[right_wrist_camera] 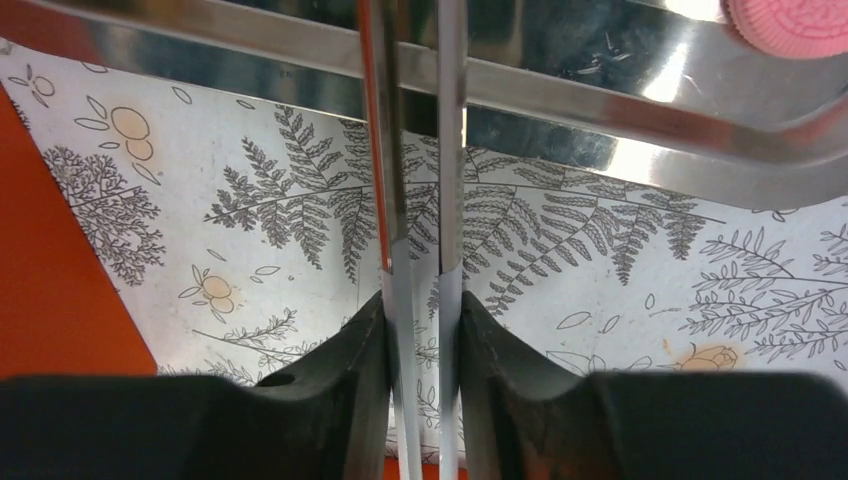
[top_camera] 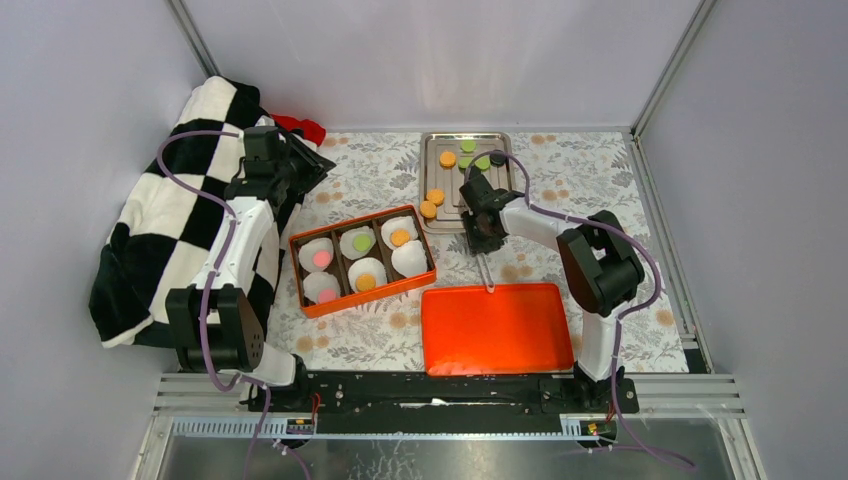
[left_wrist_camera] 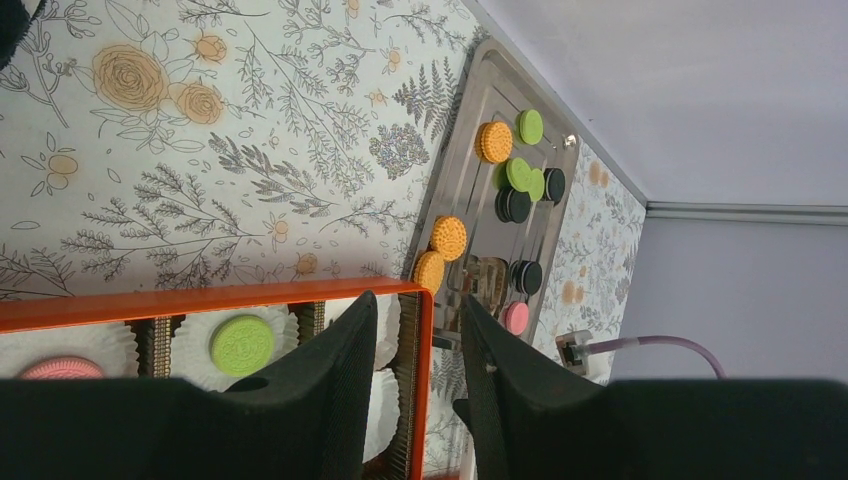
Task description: Pack the cookies
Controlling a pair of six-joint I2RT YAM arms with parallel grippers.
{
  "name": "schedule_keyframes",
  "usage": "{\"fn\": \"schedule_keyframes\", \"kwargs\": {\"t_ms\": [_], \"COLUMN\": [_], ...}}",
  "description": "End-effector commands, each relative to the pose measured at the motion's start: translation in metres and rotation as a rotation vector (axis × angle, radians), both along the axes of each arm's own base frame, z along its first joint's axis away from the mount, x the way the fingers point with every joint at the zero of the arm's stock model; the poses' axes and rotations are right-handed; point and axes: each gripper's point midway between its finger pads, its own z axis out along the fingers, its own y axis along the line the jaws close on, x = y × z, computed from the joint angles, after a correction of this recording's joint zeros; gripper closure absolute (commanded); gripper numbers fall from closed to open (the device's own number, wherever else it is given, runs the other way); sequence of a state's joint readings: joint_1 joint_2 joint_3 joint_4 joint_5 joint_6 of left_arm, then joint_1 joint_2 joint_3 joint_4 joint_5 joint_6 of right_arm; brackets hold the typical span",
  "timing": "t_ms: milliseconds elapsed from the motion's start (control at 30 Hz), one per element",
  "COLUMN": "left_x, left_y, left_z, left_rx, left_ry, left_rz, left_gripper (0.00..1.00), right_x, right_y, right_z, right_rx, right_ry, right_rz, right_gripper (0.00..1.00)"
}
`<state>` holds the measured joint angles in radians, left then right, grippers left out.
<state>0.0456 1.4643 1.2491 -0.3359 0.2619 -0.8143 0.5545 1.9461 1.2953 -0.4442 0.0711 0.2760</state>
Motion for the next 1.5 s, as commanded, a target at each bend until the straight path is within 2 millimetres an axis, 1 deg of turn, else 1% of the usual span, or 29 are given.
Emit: {"fn": "schedule_keyframes", "kwargs": {"t_ms": [0,67,133,233,300,400,433,500,633,767,867,967,1067,1200,1467], "left_x": [0.006,0.006,0.006,0.005,0.005,0.004,0.004,0.004,0.003,0.002,0.002,0.003,0.004,0.004,0.004], "left_y": [0.001,0.0,0.0,0.001,0.0,-0.004,-0.007,-0.01,-0.013,-0.012,-0.011,-0.009,-0.008,-0.004,-0.002], "left_z": [0.0,0.002,0.004,0.009,0.012,0.018,0.018,0.019,0.018,0.019,0.017,0.016,0.016,0.017,0.015], "left_rx": [0.024,0.024,0.023,0.026,0.023,0.006,-0.005,-0.021,-0.032,-0.026,-0.023,-0.019,-0.015,-0.004,-0.004], "left_ry": [-0.013,-0.017,-0.02,-0.028,-0.035,-0.051,-0.052,-0.054,-0.059,-0.061,-0.057,-0.055,-0.053,-0.05,-0.047], "left_rz": [-0.008,-0.008,-0.01,-0.008,-0.009,-0.027,-0.04,-0.056,-0.066,-0.064,-0.064,-0.06,-0.062,-0.055,-0.052], "left_gripper": [0.59,0.59,0.59,0.59,0.59,0.59,0.59,0.59,0.59,0.59,0.59,0.59,0.59,0.59,0.58], "right_x": [-0.008,-0.006,-0.003,0.002,0.004,0.01,0.012,0.016,0.028,0.049,0.063,0.074,0.079,0.079,0.088], "right_y": [-0.013,-0.02,-0.022,-0.018,-0.015,-0.013,-0.013,-0.013,-0.012,-0.009,-0.01,-0.005,-0.002,-0.006,-0.018], "right_z": [-0.01,0.001,0.021,0.063,0.089,0.121,0.127,0.135,0.143,0.14,0.133,0.119,0.105,0.093,0.093], "right_rx": [-0.074,-0.097,-0.104,-0.088,-0.069,-0.043,-0.047,-0.052,-0.067,-0.095,-0.148,-0.155,-0.156,-0.169,-0.187], "right_ry": [0.031,0.004,-0.038,-0.114,-0.157,-0.214,-0.224,-0.239,-0.272,-0.313,-0.313,-0.289,-0.268,-0.242,-0.253], "right_rz": [-0.034,-0.043,-0.045,-0.029,-0.018,-0.011,-0.01,-0.007,-0.025,-0.039,-0.047,-0.042,-0.047,-0.06,-0.126], "right_gripper": [0.72,0.72,0.71,0.69,0.65,0.58,0.56,0.56,0.58,0.59,0.59,0.59,0.59,0.6,0.56]}}
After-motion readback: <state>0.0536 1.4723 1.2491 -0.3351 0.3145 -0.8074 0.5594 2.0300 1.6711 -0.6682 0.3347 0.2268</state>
